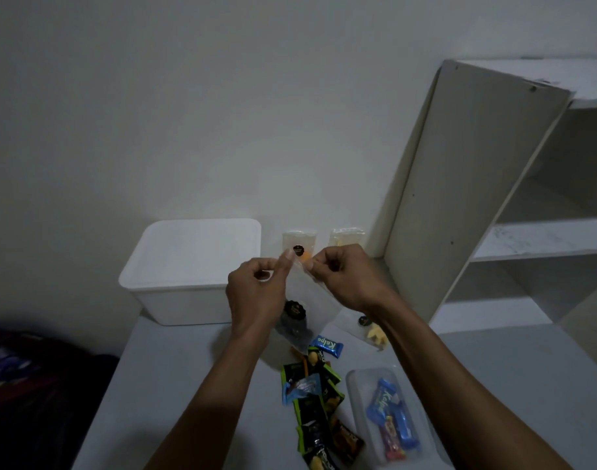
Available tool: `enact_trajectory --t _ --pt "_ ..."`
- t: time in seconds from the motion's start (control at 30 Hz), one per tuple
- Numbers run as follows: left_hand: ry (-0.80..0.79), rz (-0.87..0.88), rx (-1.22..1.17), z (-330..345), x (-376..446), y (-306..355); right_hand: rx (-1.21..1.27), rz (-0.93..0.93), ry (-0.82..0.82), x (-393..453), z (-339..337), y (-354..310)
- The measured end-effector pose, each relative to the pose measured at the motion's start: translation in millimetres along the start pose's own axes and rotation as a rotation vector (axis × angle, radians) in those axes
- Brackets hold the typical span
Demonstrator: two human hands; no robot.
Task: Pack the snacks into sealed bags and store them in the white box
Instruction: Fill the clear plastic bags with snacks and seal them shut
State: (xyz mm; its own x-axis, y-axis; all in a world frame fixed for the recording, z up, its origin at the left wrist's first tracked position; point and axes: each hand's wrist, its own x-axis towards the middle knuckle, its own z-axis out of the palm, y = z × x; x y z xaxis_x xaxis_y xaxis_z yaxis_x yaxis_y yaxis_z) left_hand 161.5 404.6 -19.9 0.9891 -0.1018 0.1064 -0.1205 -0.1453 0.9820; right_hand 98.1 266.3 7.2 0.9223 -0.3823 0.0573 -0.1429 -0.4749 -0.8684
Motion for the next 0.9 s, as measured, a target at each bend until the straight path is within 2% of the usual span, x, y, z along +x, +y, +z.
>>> enact_trajectory --t 0.17,0.47,0.63,0.77,0.9 --pt "-0.045 -0.133 -0.014 3 -10 10 0.017 -0.004 -0.014 2 12 5" --pt "-0.029 -0.229 -0.135 6 -6 17 0.094 0.028 0.032 -5 17 14" --pt "0.016 -0.274 -0.129 3 -1 14 0.104 0.05 0.053 -12 27 22" --pt "-0.013 -0.296 -0.085 3 -5 16 0.049 -0.01 0.131 -10 36 19" --pt "-0.026 -0.368 -0.081 3 -10 16 0.087 0.033 0.128 -8 42 20"
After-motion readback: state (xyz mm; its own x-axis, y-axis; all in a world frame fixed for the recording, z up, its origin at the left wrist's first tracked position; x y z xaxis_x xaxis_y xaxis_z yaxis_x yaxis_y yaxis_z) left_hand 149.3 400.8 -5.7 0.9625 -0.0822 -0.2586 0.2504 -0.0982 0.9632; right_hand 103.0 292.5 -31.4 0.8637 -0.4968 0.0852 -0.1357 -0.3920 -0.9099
